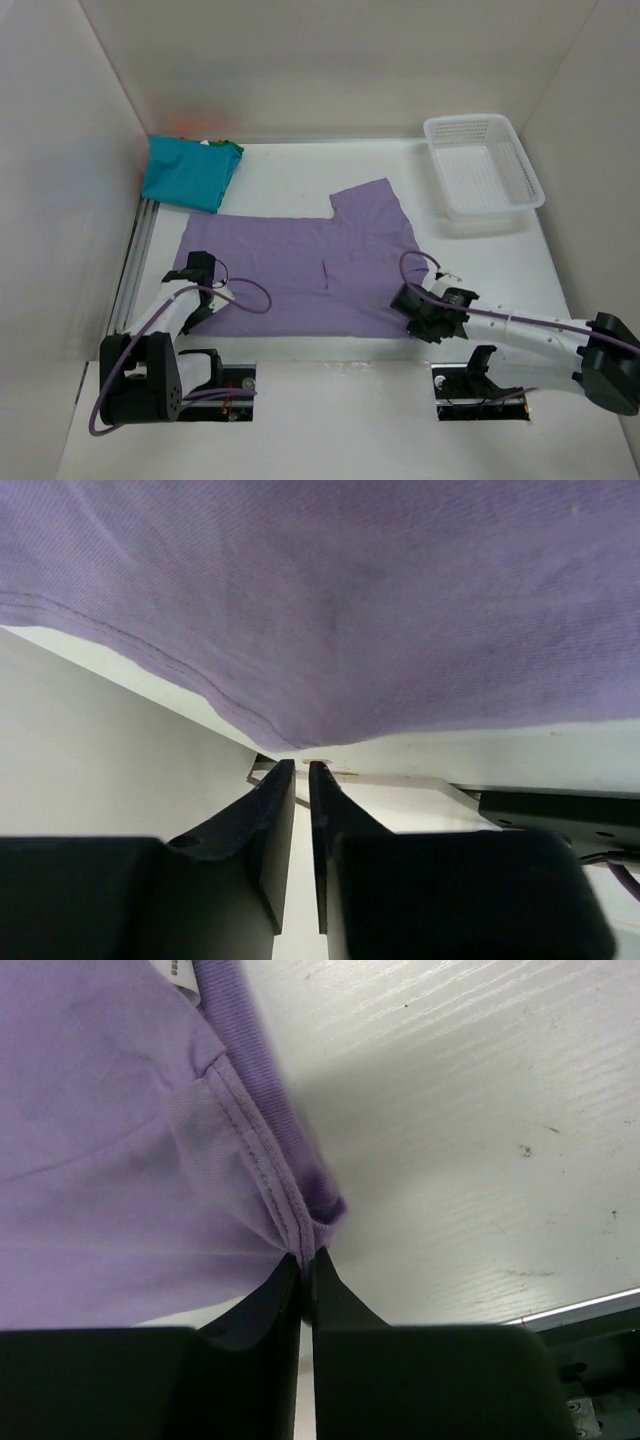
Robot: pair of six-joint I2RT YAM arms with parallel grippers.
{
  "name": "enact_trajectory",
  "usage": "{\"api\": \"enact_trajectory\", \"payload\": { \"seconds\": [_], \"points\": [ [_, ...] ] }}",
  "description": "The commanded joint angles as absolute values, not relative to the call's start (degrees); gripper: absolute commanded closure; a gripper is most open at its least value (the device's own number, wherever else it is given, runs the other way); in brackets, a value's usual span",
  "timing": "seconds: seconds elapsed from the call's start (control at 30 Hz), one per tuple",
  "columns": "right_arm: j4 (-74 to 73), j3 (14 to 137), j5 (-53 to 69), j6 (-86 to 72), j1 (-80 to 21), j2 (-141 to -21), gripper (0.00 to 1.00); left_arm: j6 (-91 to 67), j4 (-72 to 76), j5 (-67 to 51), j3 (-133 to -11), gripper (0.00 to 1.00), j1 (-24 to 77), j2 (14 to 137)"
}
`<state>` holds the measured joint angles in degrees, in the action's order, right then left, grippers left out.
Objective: Fold and stack the t-shirts
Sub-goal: Fold the flattened tshirt in 1/3 of the way
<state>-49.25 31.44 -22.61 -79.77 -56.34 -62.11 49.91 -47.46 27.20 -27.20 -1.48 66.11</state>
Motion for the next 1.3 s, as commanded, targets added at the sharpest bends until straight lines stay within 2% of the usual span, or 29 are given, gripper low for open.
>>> {"api": "enact_trajectory", "payload": {
  "seconds": [0.0, 0.03, 0.07, 0.1, 0.17, 0.27, 0.4, 0.5, 0.77, 1.07, 1.17, 1.27],
  "points": [
    [-47.73, 32.52, -22.77, -79.89, -56.29, -60.39, 0.96, 51.50, -48.34, 26.54, -27.60, 0.90, -1.36, 63.64],
    [-47.72, 32.17, -22.76, -79.98, -56.21, -59.77, 0.94, 51.68, -48.25, 26.46, -27.42, 0.90, -1.36, 63.37],
    [-47.72, 31.91, -22.59, -79.98, -56.20, -59.16, 0.88, 52.03, -48.25, 26.46, -27.33, 0.85, -1.36, 63.28],
    [-47.81, 31.56, -22.41, -80.07, -56.20, -58.54, 0.80, 52.55, -48.25, 26.46, -27.16, 0.74, -1.36, 63.28],
    [-47.90, 30.94, -21.97, -80.24, -56.20, -57.40, 0.75, 54.31, -48.34, 27.15, -26.55, 0.52, -1.45, 63.89],
    [-48.43, 30.94, -21.88, -80.68, -56.29, -56.69, 0.74, 53.71, -51.22, 28.39, -30.56, 0.50, -2.06, 63.03],
    [-48.69, 31.03, -22.41, -83.93, -57.34, -56.43, 0.73, 53.01, -59.13, 14.02, -46.88, 0.41, -12.33, 59.77],
    [-48.34, 30.76, -22.41, -84.46, -57.87, -56.95, 0.73, 46.61, -61.17, 9.68, -50.62, 0.41, -13.15, 59.33],
    [-47.73, 29.71, -23.12, -83.15, -57.96, -55.11, 0.70, 37.89, -56.35, 5.18, -40.97, 0.42, -12.62, 56.43],
    [-47.46, 30.06, -23.55, -82.09, -57.96, -55.72, 0.69, 36.39, -43.08, 13.08, -32.26, 0.41, -6.04, 62.48],
    [-47.37, 29.88, -23.55, -82.35, -57.96, -55.37, 0.68, 35.77, -40.17, 16.86, -29.72, 0.39, -3.13, 66.60],
    [-47.72, 29.97, -23.73, -82.71, -57.96, -55.63, 0.68, 36.21, -37.28, 21.08, -27.16, 0.42, -3.91, 74.07]
  ]
}}
